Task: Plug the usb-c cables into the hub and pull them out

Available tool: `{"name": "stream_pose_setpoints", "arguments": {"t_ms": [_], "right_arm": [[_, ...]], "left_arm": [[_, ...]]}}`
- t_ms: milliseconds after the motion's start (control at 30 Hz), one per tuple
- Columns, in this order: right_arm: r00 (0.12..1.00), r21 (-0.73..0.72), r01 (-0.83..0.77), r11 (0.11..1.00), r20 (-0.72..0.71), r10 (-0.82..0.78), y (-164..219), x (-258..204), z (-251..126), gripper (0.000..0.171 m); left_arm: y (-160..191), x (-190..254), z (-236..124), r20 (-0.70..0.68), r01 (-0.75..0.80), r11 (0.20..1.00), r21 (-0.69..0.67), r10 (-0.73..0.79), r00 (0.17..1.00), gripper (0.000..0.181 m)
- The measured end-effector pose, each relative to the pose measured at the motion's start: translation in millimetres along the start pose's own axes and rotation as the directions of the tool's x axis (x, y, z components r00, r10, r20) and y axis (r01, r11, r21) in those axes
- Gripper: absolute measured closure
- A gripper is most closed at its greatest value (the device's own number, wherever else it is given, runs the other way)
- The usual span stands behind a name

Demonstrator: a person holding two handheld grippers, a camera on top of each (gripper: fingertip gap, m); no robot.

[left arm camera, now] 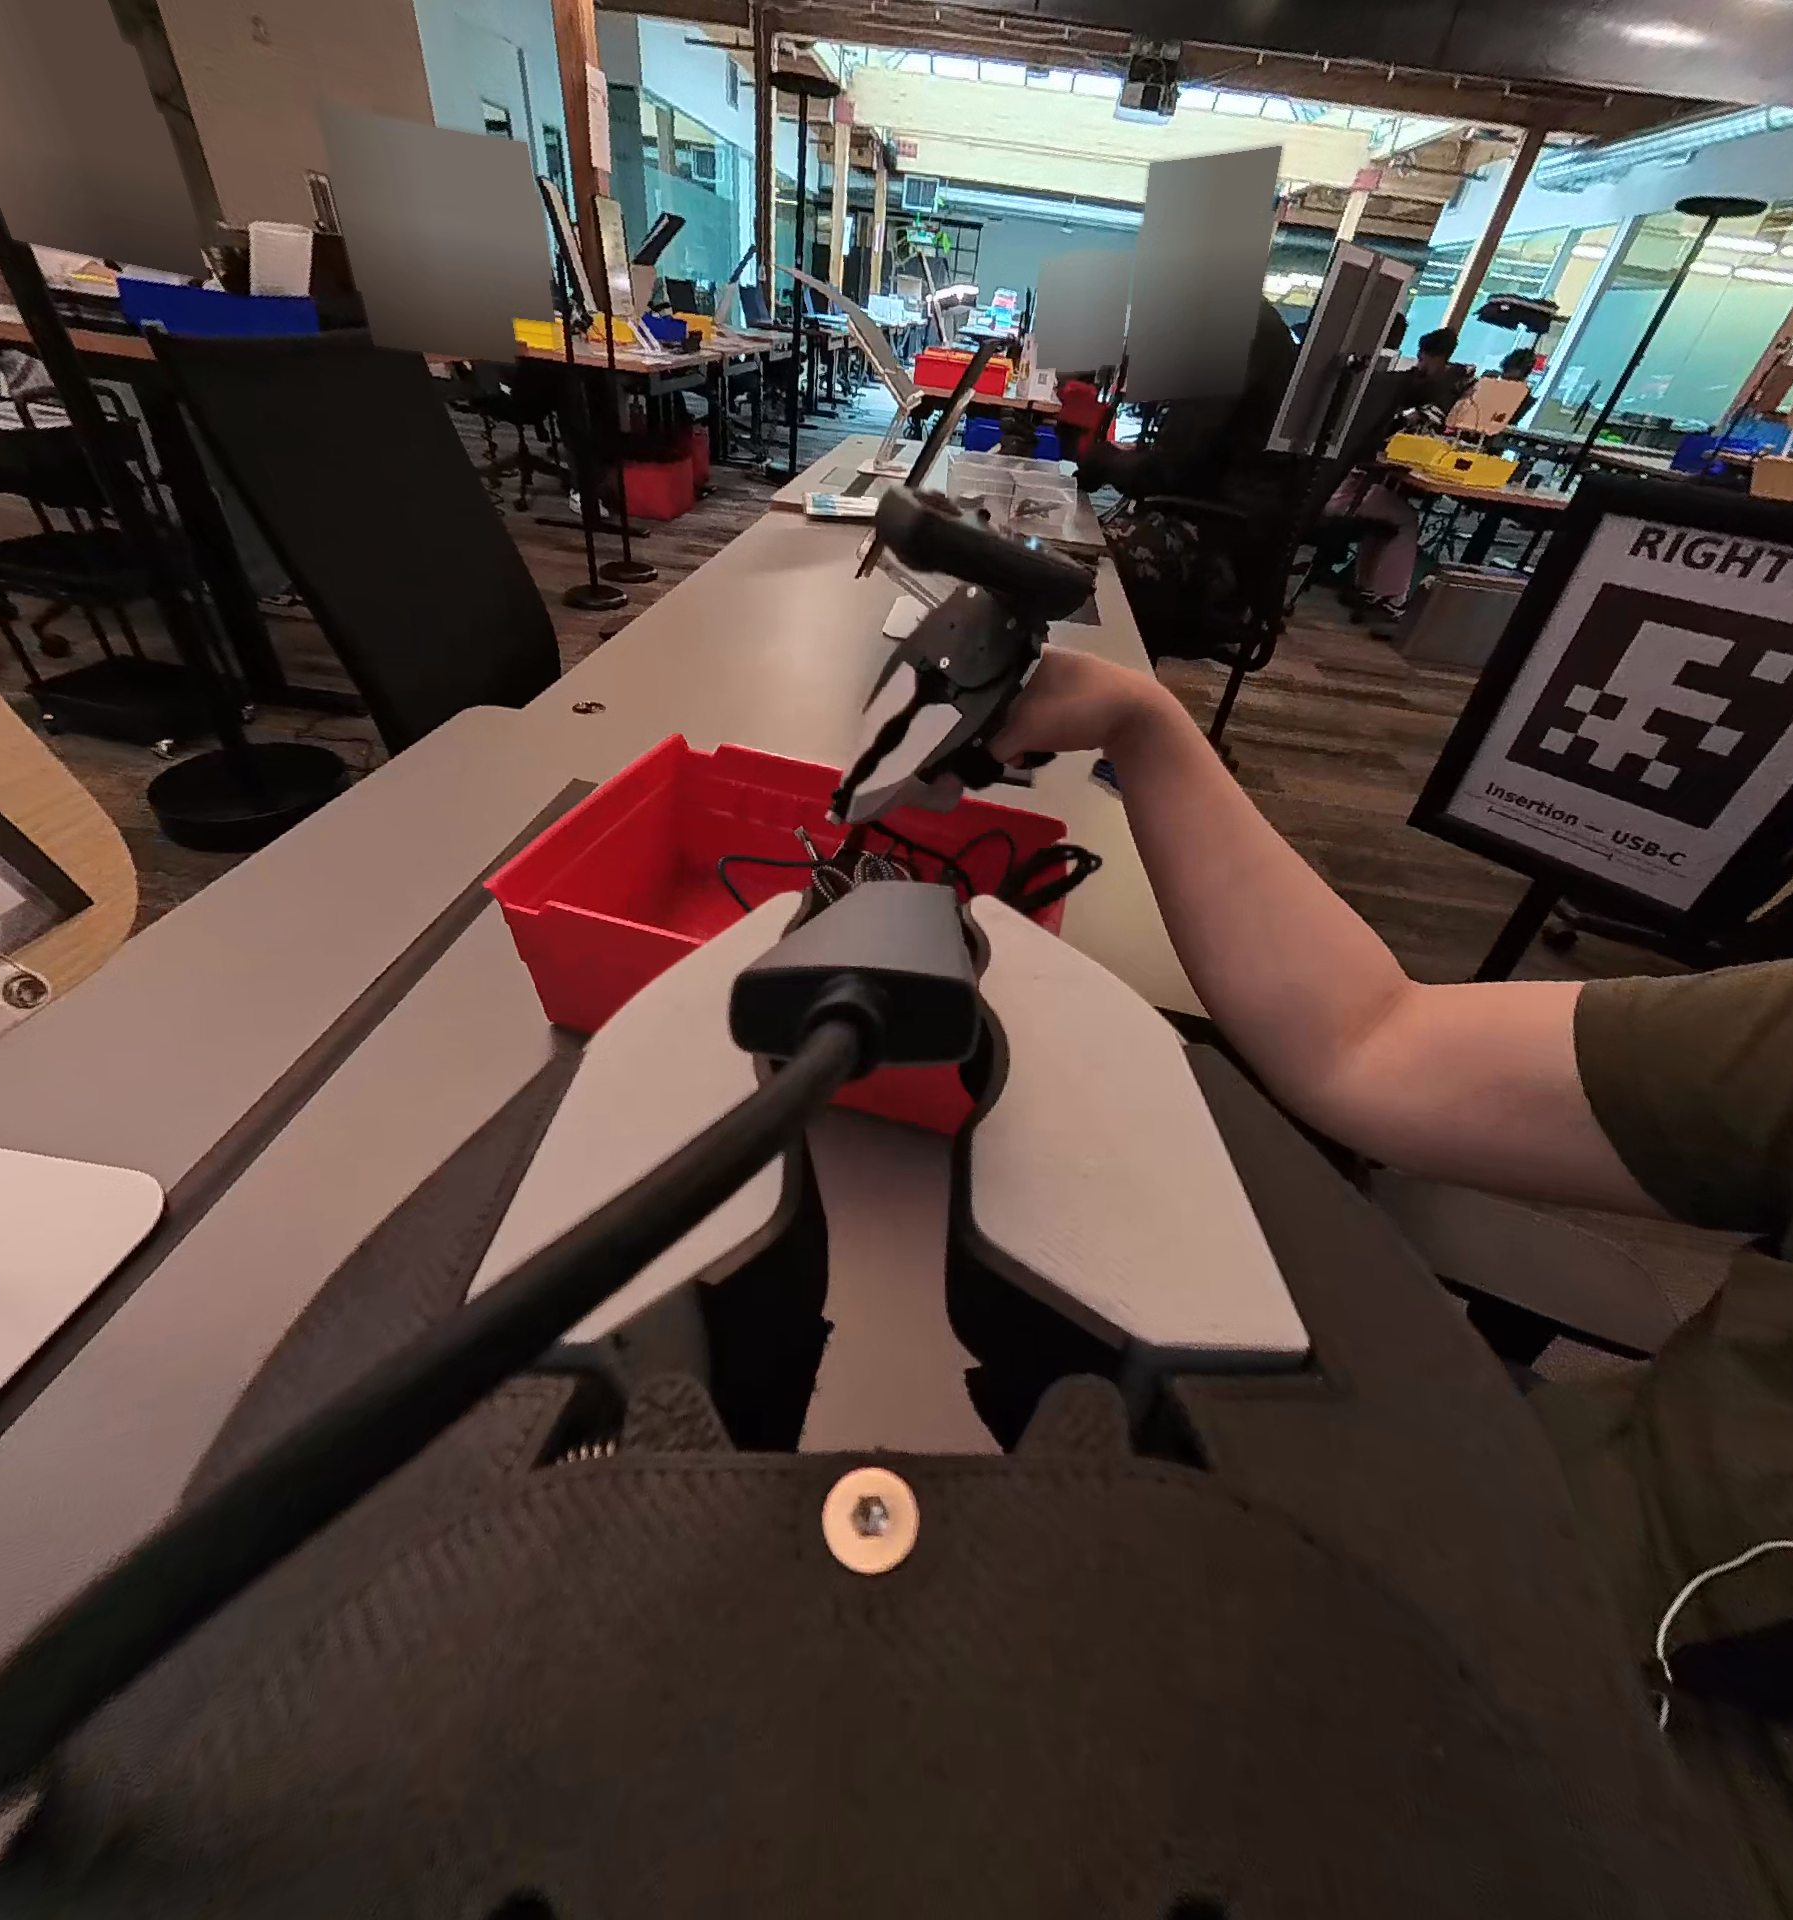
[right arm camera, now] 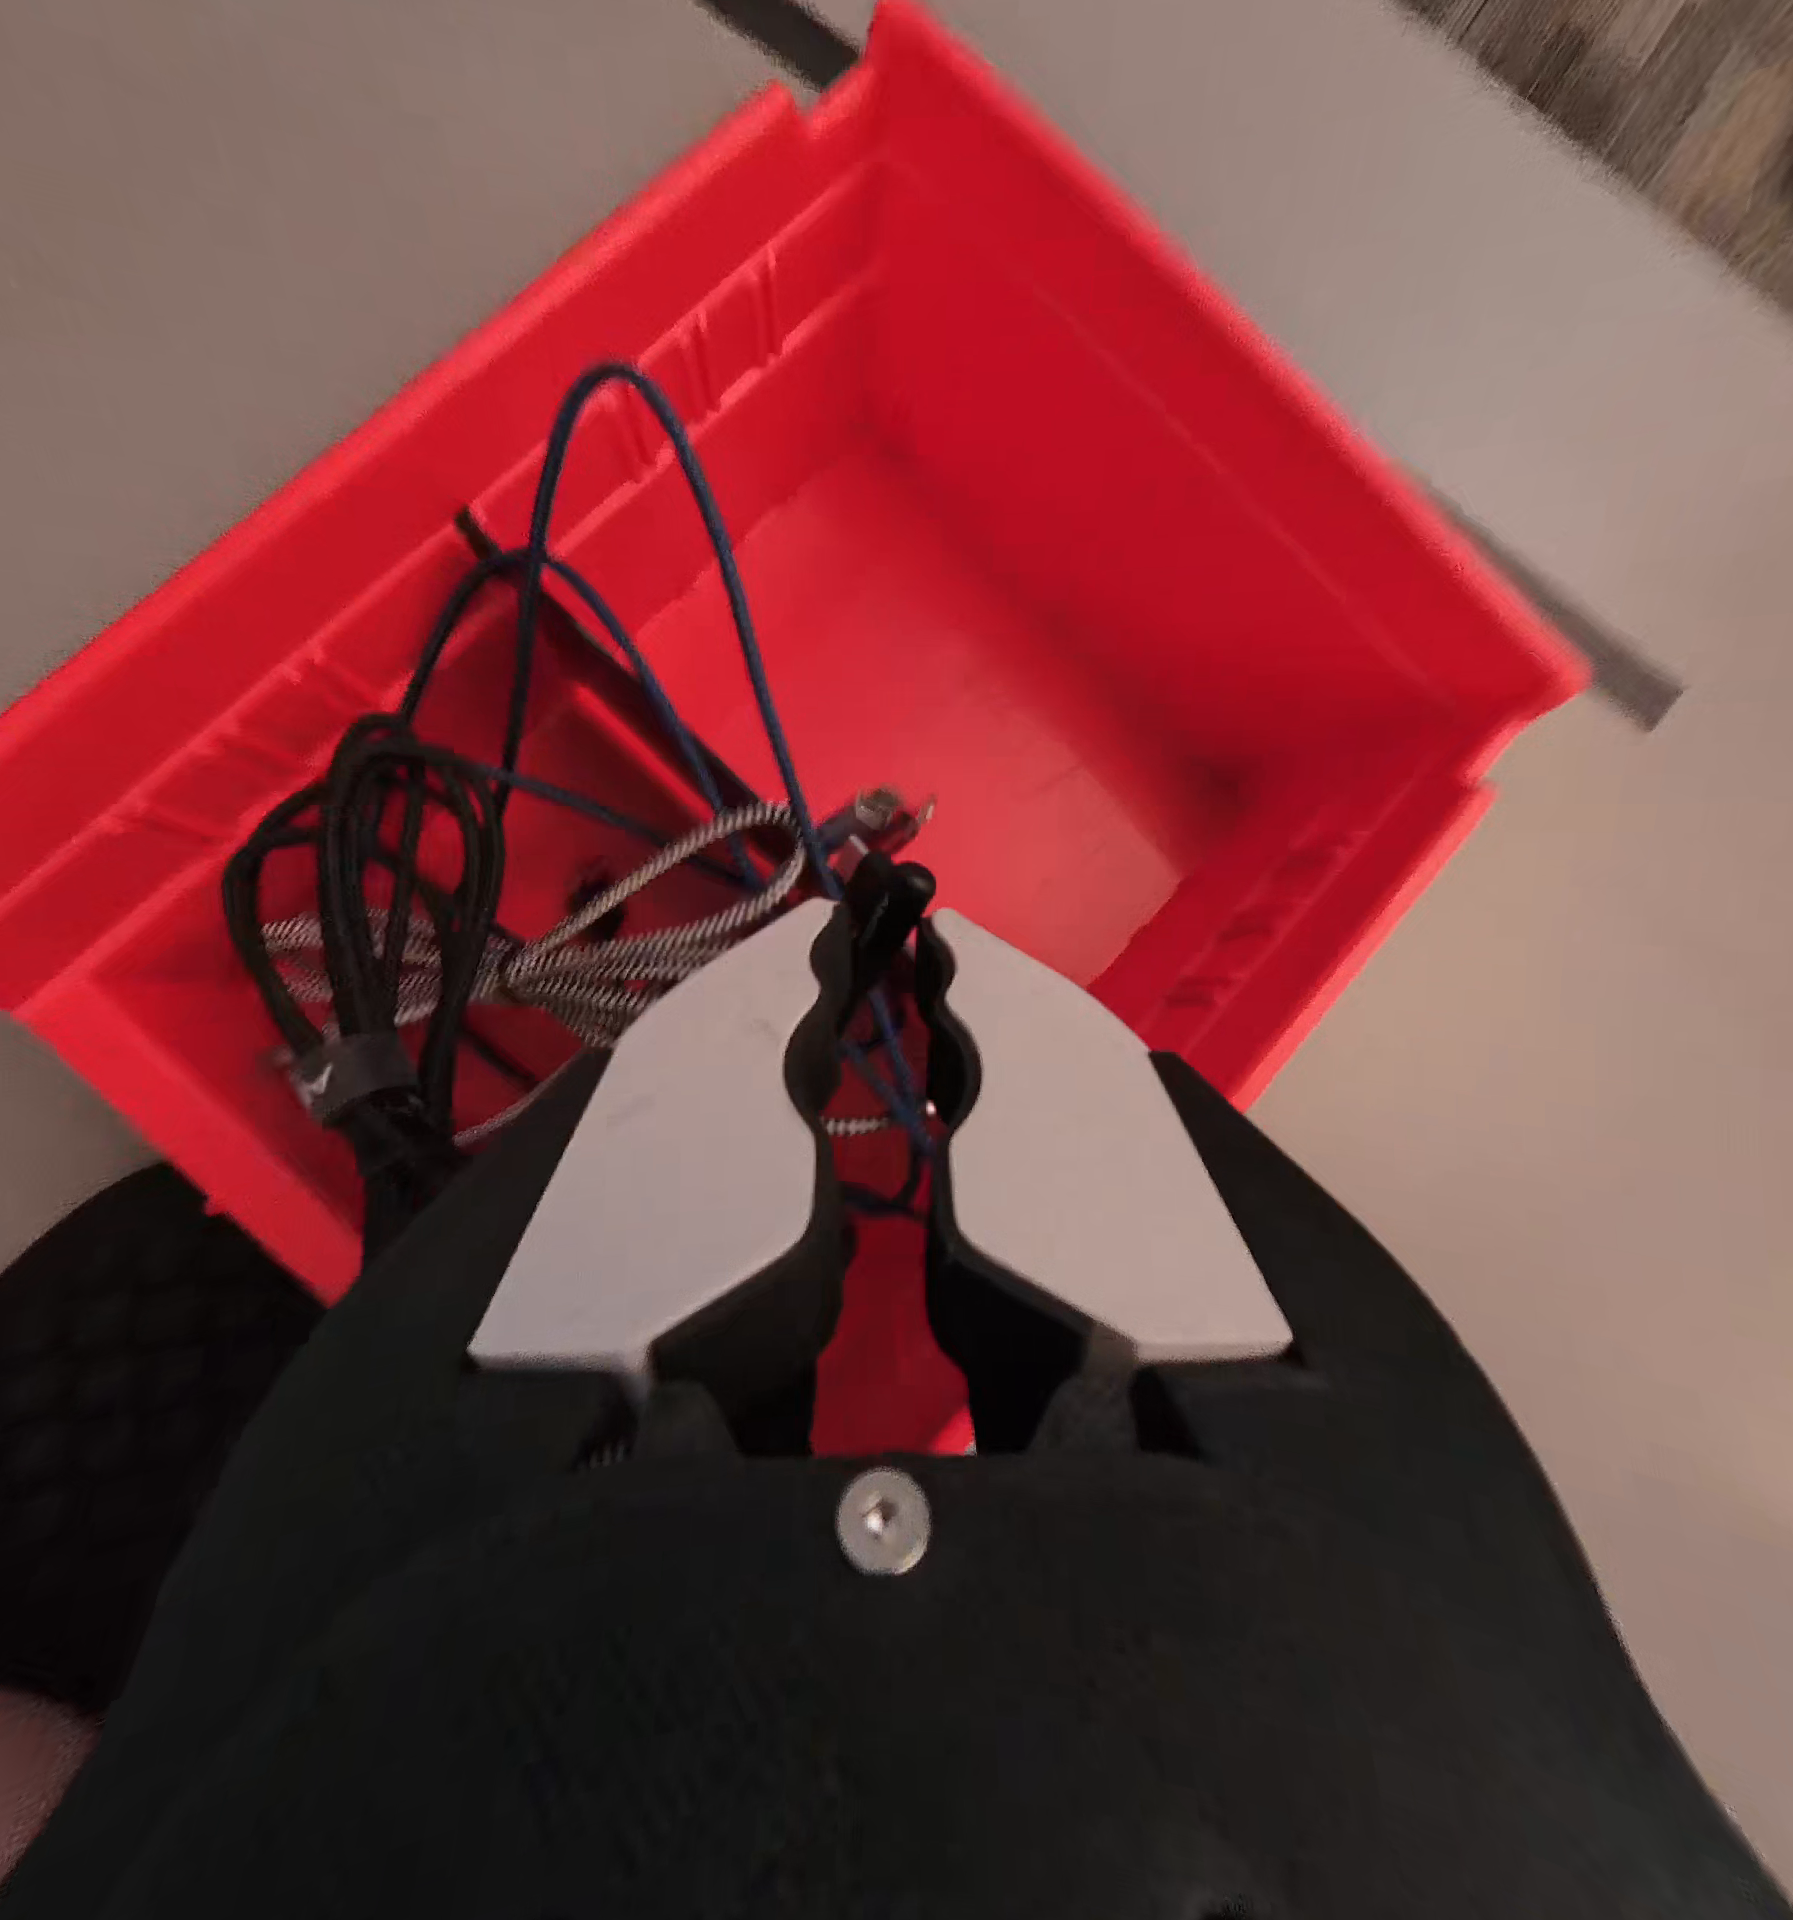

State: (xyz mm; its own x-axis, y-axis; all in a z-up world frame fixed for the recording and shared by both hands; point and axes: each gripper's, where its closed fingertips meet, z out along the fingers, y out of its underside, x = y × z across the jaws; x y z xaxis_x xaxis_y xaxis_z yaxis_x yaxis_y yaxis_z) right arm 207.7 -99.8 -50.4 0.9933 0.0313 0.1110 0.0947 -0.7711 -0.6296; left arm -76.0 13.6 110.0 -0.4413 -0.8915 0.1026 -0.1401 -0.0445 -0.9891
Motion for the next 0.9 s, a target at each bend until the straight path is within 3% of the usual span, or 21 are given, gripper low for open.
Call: {"name": "stream_pose_setpoints", "arguments": {"t_ms": [133, 267, 467, 533, 667, 800, 900], "right_arm": [[0.969, 0.189, 0.234, 0.954, -0.119, -0.214, -52.4, -13.3, -16.5, 0.16], [0.909, 0.258, 0.415, 0.873, -0.161, -0.384, -73.6, -36.3, -21.2, 0.16], [0.956, 0.024, 0.294, 0.955, -0.018, -0.294, -14.4, -20.9, 8.2, 0.158], [0.966, 0.016, 0.257, 0.966, 0.034, -0.257, -4.7, -21.9, 12.9, 0.158], [0.971, 0.05, 0.231, 0.972, 0.052, -0.234, -5.8, -23.5, 13.7, 0.153], [0.982, 0.056, 0.178, 0.982, 0.05, -0.181, -14.0, -28.3, -4.5, 0.132], [0.97, 0.127, 0.241, 0.962, -0.075, -0.232, -34.8, -29.7, -37.1, 0.12]], "left_arm": [[2.9, 2.3, 3.5, -0.005, -0.009, 1.0, -0.016, 0.009, 1.0, 0.159], [4.3, 2.8, 4.2, -0.007, -0.001, 1.0, -0.022, 0.001, 1.0, 0.159], [8.2, 5.8, 7.4, -0.023, 0.007, 0.999, -0.041, -0.008, 1.0, 0.159], [10.8, 6.7, 9.3, -0.025, 0.002, 0.998, -0.055, -0.004, 1.0, 0.158], [14.4, 6.8, 12.4, -0.033, 0.009, 0.998, -0.069, -0.012, 0.999, 0.159], [17.4, 6.5, 14.3, -0.04, 0.022, 0.997, -0.079, -0.025, 0.999, 0.159], [19.0, 6.8, 15.3, -0.044, 0.027, 0.996, -0.087, -0.031, 0.999, 0.158]]}}
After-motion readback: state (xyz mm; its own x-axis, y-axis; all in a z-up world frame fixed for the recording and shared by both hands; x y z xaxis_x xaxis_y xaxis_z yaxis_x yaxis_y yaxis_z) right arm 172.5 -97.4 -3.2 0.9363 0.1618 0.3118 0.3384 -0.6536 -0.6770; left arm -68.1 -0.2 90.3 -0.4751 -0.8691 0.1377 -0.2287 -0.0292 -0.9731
